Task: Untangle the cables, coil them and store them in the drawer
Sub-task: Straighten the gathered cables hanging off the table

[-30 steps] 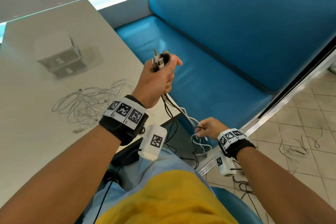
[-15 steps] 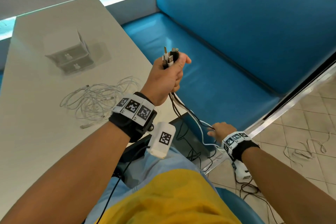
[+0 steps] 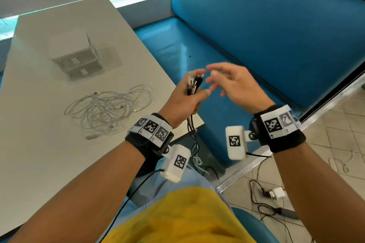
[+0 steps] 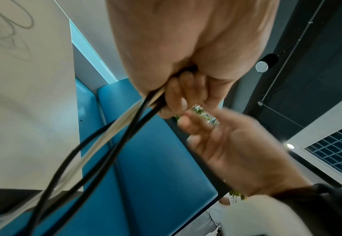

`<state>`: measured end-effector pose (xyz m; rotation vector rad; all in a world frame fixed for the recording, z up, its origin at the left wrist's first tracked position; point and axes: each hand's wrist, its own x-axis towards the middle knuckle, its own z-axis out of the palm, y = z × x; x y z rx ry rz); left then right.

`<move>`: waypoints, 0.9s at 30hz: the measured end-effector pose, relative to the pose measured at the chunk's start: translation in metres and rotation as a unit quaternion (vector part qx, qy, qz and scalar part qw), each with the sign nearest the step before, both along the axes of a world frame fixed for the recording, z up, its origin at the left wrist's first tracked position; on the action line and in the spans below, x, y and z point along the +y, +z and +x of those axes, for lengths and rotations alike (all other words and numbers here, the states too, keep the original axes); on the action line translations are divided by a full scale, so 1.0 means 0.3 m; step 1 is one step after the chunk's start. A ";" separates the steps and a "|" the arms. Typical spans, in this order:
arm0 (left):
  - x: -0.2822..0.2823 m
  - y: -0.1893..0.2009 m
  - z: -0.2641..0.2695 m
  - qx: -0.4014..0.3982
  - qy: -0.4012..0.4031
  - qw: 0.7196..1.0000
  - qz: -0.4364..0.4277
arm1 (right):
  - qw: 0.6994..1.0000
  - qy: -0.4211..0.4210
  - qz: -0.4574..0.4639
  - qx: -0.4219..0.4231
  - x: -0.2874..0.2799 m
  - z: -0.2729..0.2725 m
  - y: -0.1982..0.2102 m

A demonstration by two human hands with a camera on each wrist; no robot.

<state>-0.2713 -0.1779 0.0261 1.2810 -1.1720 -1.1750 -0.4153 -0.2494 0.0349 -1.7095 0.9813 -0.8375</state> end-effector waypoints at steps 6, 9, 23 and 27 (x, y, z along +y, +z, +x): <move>0.019 0.022 0.037 -0.028 0.002 0.999 -0.018 | 0.975 0.129 -0.143 0.107 0.098 0.124 0.120; 0.033 0.031 0.048 -0.140 0.028 0.990 -0.007 | 0.943 0.130 -0.234 0.199 0.121 0.205 0.102; 0.000 0.116 0.143 -0.071 0.117 0.988 -0.077 | 0.936 0.033 -0.299 0.181 0.111 0.395 0.168; 0.004 0.154 0.166 0.049 0.109 0.991 -0.055 | 0.939 0.028 -0.325 0.111 0.101 0.420 0.176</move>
